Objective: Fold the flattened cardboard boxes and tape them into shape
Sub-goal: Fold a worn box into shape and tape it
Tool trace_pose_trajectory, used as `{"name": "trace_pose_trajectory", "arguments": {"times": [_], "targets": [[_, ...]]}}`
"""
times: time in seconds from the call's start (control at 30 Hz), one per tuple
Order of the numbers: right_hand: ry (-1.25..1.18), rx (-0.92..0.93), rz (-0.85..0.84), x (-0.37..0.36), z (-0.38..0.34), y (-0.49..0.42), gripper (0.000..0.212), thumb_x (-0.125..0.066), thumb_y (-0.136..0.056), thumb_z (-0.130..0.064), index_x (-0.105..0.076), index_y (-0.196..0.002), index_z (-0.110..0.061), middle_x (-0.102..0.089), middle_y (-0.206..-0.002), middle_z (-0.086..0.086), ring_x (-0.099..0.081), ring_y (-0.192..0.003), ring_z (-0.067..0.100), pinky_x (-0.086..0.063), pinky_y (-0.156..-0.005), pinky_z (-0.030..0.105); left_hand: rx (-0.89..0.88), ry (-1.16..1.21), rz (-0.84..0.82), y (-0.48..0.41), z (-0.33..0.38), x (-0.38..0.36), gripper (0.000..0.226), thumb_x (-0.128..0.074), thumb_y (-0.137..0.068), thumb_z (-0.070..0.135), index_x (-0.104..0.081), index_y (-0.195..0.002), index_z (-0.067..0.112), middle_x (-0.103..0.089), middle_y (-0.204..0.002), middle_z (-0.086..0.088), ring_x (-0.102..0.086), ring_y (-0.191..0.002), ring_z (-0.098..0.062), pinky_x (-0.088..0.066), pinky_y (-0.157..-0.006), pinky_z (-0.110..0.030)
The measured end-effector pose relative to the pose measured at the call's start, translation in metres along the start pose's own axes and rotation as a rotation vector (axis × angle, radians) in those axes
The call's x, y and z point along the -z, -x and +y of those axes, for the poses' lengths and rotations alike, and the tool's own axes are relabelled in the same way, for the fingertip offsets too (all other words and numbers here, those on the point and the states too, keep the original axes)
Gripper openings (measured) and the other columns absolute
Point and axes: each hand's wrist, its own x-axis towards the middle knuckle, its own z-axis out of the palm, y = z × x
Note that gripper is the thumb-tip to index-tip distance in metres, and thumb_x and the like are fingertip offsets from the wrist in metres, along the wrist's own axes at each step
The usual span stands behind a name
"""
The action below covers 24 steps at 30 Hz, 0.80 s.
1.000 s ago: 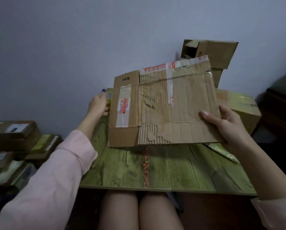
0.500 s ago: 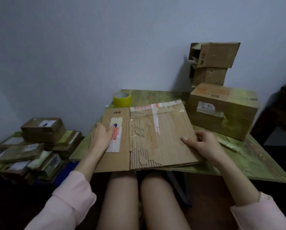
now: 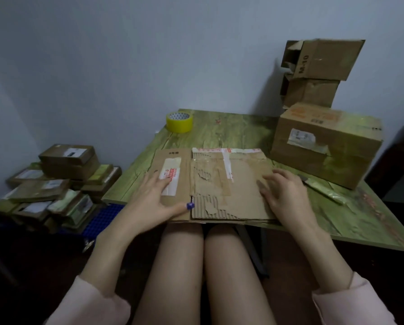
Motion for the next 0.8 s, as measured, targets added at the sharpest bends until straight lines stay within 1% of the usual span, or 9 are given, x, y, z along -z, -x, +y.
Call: {"name": "trace_pose_trajectory", "arguments": {"times": [0.1, 0.2, 0.3, 0.4, 0.5, 0.57, 0.67, 0.73, 0.8], "targets": [[-0.126, 0.150, -0.054, 0.003, -0.016, 0.008, 0.048, -0.064, -0.083, -0.048, -0.062, -0.122, -0.019, -0.049, -0.140, 0.002, -0.037, -0.135, 0.021, -0.027, -0.110, 0.052, 0.017, 0.020, 0.009, 0.018, -0.018, -0.008, 0.102, -0.066, -0.067, 0.060, -0.017, -0.149, 0.024, 0.007, -0.158, 0.003, 0.015, -0.144, -0.012, -0.002, -0.116, -0.037], [-0.054, 0.125, -0.253, 0.004, -0.030, 0.018, 0.095, -0.033, -0.061, -0.088, -0.041, -0.139, -0.036, -0.030, -0.153, -0.009, -0.016, -0.145, 0.013, -0.009, -0.114, 0.056, 0.014, 0.076, 0.070, 0.027, -0.028, -0.022, 0.104, -0.069, -0.068, 0.057, -0.013, -0.150, 0.026, 0.007, -0.158, 0.008, 0.011, -0.144, -0.006, -0.003, -0.116, -0.034], [0.105, 0.121, -0.406, -0.001, -0.030, 0.022, 0.116, -0.016, -0.046, -0.099, -0.018, -0.147, -0.041, -0.013, -0.159, -0.008, -0.005, -0.147, 0.017, -0.006, -0.112, 0.061, 0.010, 0.100, 0.120, 0.026, -0.033, -0.030, 0.100, -0.071, -0.071, 0.053, -0.014, -0.149, 0.027, 0.005, -0.158, 0.011, 0.007, -0.143, -0.003, -0.004, -0.116, -0.032], [0.106, 0.123, -0.434, 0.000, -0.035, 0.020, 0.112, -0.014, -0.050, -0.099, -0.016, -0.146, -0.043, -0.011, -0.159, -0.007, -0.003, -0.147, 0.019, -0.008, -0.112, 0.061, 0.017, 0.081, 0.112, 0.024, -0.035, -0.030, 0.100, -0.068, -0.072, 0.057, -0.012, -0.150, 0.029, 0.007, -0.157, 0.012, 0.007, -0.143, -0.003, -0.005, -0.117, -0.033], [0.149, 0.137, -0.461, 0.003, -0.047, 0.018, 0.091, -0.028, -0.068, -0.088, -0.027, -0.144, -0.038, -0.020, -0.156, -0.005, -0.009, -0.146, 0.020, -0.009, -0.111, 0.058, 0.052, -0.019, 0.081, 0.025, -0.033, -0.027, 0.100, -0.061, -0.073, 0.064, -0.008, -0.150, 0.029, 0.009, -0.158, 0.011, 0.007, -0.144, -0.005, -0.007, -0.117, -0.035], [0.177, 0.196, -0.408, 0.001, -0.057, 0.020, 0.069, -0.038, -0.082, -0.073, -0.041, -0.136, -0.031, -0.034, -0.148, -0.007, -0.021, -0.142, 0.017, -0.017, -0.110, 0.052, 0.091, -0.115, 0.071, 0.027, -0.026, -0.023, 0.099, -0.054, -0.074, 0.070, -0.007, -0.150, 0.029, 0.008, -0.158, 0.009, 0.004, -0.145, -0.008, -0.012, -0.116, -0.036], [-0.016, 0.305, -0.335, -0.008, -0.077, 0.025, 0.046, -0.044, -0.091, -0.058, -0.055, -0.123, -0.026, -0.053, -0.132, -0.009, -0.044, -0.127, 0.016, -0.032, -0.104, 0.046, 0.097, -0.321, 0.082, 0.029, -0.009, -0.020, 0.098, -0.044, -0.075, 0.076, -0.011, -0.149, 0.023, -0.005, -0.158, 0.000, -0.009, -0.144, -0.017, -0.020, -0.113, -0.034], [0.014, 0.334, -0.396, -0.016, -0.088, 0.026, 0.058, -0.038, -0.087, -0.067, -0.052, -0.127, -0.026, -0.053, -0.133, -0.009, -0.045, -0.126, 0.018, -0.035, -0.101, 0.047, 0.066, -0.414, 0.053, 0.032, 0.000, -0.018, 0.100, -0.039, -0.072, 0.081, -0.014, -0.148, 0.020, -0.014, -0.153, -0.004, -0.016, -0.140, -0.020, -0.025, -0.109, -0.032], [0.094, 0.321, -0.425, -0.023, -0.092, 0.021, 0.086, -0.023, -0.072, -0.084, -0.046, -0.132, -0.026, -0.047, -0.137, -0.008, -0.041, -0.128, 0.020, -0.033, -0.101, 0.051, 0.021, -0.450, 0.010, 0.038, 0.004, -0.010, 0.105, -0.030, -0.064, 0.088, -0.022, -0.146, 0.024, -0.025, -0.146, 0.000, -0.023, -0.134, -0.017, -0.030, -0.104, -0.030]]}}
